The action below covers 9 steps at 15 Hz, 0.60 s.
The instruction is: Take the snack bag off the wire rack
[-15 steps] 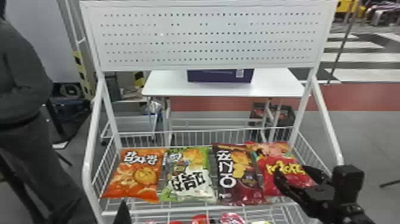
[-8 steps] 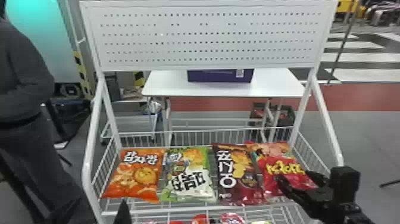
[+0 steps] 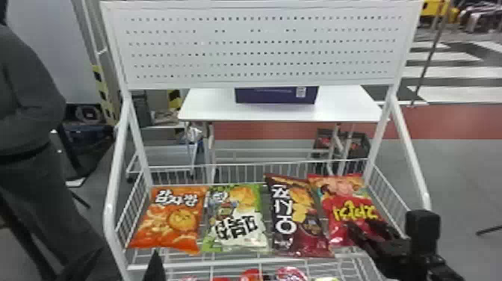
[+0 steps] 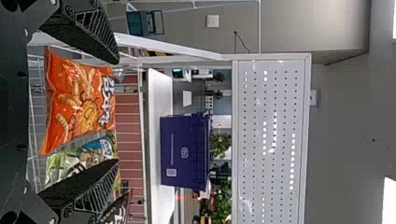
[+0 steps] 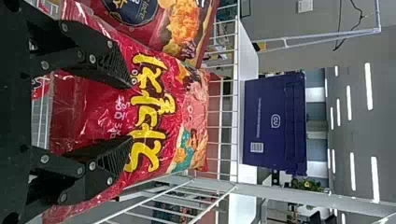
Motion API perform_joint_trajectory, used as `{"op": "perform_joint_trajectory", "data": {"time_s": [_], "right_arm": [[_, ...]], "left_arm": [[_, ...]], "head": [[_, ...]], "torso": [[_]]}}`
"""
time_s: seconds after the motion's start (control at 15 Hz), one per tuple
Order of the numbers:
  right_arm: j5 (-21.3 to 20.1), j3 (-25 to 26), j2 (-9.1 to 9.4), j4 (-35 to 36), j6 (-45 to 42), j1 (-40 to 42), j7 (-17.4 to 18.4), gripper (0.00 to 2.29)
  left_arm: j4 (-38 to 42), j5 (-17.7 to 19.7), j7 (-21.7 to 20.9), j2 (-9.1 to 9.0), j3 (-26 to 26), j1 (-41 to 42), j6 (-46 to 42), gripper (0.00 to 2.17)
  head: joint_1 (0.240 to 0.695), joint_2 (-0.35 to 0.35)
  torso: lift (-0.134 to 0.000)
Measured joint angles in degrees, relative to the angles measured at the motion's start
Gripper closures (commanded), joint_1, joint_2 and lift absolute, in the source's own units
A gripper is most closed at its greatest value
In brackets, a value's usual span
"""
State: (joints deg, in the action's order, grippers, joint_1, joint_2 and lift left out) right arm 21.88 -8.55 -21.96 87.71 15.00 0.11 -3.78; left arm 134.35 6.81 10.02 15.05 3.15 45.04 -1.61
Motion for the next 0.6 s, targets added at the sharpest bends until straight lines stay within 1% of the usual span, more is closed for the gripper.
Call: {"op": "perform_joint_trajectory", "data": {"time_s": [0.07,0.13,0.27,0.47,0.6], "right_arm": [[0.07,0.25,0.02,0.17,1.11,0.01,-0.82,1.95],[0.18,0.60,0.05,0.30,2.30,0.03,-1.85,2.02],[0.34,1.08,0.16,0.55,4.22,0.11,-2.67,2.05],[0.63,1.79,0.34,1.72,6.18,0.66,-2.37,2.07],[0.77,2.28,0.35,4.13,6.32,1.60,-1.84,2.07]], "left_arm": [[-0.07,0.03,0.00,-0.01,0.02,-0.02,0.00,0.14],[-0.12,0.04,0.00,-0.02,0.06,-0.04,-0.01,0.14],[-0.18,0.05,0.00,-0.04,0.11,-0.10,-0.01,0.14],[-0.23,0.05,0.00,-0.11,0.17,-0.13,-0.01,0.14],[-0.26,0.04,0.00,-0.11,0.17,-0.15,-0.01,0.14]], "head": [[0.499,0.000],[0.499,0.000],[0.499,0.000],[0.499,0.000],[0.499,0.000]], "torso": [[0.000],[0.000],[0.000],[0.000],[0.000]]}}
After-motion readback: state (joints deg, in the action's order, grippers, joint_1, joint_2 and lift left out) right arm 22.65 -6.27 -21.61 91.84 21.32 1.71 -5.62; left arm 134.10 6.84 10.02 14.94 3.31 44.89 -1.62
